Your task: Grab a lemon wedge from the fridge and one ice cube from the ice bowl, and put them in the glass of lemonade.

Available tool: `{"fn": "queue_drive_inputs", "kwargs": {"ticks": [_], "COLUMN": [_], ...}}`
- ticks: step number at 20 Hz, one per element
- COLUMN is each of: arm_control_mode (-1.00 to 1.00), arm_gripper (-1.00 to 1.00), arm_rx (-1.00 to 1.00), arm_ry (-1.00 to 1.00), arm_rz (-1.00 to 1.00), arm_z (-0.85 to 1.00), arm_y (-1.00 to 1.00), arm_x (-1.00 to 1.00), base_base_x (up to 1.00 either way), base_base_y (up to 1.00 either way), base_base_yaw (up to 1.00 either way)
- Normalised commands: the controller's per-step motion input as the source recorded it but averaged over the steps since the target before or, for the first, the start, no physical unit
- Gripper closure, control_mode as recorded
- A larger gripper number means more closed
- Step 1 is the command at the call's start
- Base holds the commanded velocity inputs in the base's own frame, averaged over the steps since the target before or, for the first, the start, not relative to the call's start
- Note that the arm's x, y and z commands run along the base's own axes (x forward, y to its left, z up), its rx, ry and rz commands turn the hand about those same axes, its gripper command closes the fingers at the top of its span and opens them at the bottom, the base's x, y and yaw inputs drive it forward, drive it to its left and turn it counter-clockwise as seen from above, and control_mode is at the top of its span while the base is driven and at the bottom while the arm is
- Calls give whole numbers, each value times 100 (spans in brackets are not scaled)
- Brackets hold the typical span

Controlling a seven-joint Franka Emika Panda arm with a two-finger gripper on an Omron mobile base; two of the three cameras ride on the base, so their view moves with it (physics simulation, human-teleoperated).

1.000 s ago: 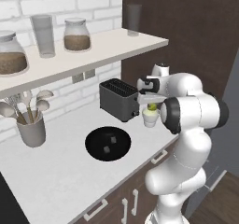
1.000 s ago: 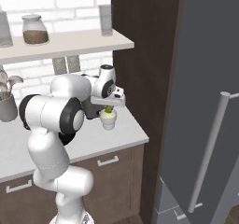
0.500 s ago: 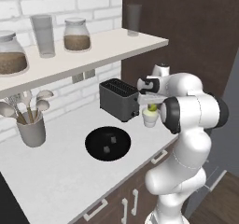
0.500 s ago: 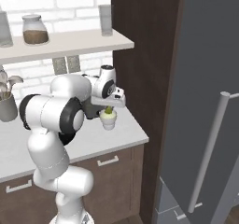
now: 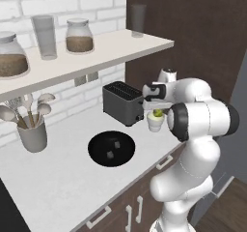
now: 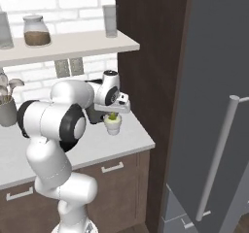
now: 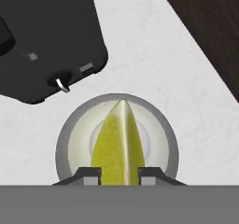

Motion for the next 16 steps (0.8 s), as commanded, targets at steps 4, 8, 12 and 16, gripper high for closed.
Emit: {"fn": "queue_drive_inputs", "kwargs": {"ticks": [4,8,12,16], "arm_control_mode": [-100,-100,-100,-100], "arm_gripper": [100,100,-100,-100], "arm_rx": [-1,0,0,0], "arm_ry": [0,0,0,0], "arm_rz": [0,0,0,0], "arm_z": [0,0,0,0], "arm_y": [0,0,0,0], "arm_x": [14,0,0,0], "base_base_x": [0,0,0,0], "base_base_y": [0,0,0,0], "base_base_yaw": [0,0,0,0]}}
